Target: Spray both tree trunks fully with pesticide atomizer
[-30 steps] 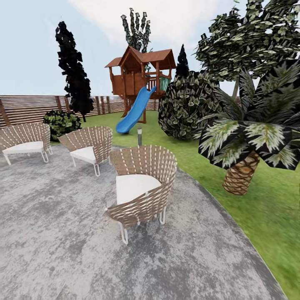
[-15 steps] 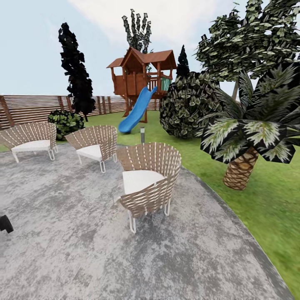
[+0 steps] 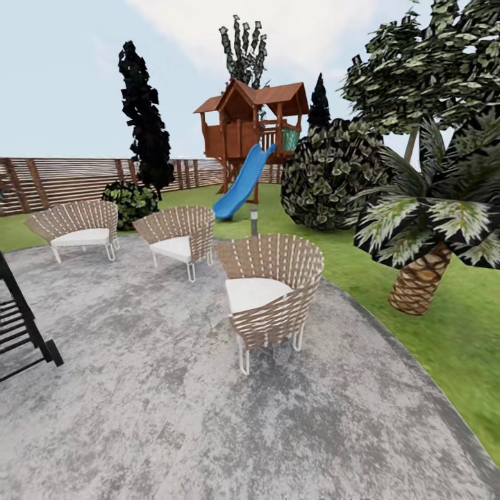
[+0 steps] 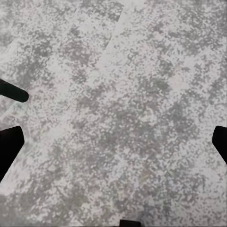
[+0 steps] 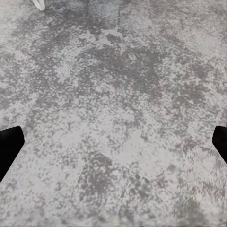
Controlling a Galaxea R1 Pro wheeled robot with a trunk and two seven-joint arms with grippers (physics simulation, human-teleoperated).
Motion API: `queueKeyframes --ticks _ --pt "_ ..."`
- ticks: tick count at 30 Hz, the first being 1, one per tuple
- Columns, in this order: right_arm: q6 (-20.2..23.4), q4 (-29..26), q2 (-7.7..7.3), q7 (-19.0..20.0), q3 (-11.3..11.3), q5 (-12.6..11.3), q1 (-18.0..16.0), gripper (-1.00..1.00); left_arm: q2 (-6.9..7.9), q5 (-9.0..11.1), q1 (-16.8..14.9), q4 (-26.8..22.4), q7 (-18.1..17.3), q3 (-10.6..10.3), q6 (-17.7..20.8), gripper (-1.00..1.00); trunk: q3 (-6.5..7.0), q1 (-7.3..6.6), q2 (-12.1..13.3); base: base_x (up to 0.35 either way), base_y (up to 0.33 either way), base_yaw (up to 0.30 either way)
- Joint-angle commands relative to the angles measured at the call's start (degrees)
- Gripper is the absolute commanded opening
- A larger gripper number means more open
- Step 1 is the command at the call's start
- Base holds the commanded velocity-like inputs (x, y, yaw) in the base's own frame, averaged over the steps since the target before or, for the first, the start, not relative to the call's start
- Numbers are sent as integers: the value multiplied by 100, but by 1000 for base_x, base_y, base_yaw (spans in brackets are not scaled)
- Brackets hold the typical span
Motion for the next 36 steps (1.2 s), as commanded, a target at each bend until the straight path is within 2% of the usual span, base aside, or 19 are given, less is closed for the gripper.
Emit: queueKeyframes --ticks 1,5,16,36 --pt "-16 46 0 -4 -5 0 -1 100 13 49 -5 18 -6 -3 -78 100 -9 -3 -3 -232 248 239" --pt "-20 288 15 -5 -4 -11 -2 100 58 51 -11 50 -6 -3 -319 100 -24 -3 -3 -207 267 245" --pt "-21 360 38 0 0 -12 -2 100 65 64 -20 56 -6 -3 -373 100 -76 -3 -3 -60 320 238" --pt "-205 352 12 28 -2 -6 -2 100 65 64 -21 57 -6 -3 -375 100 -83 -3 -3 92 334 15"
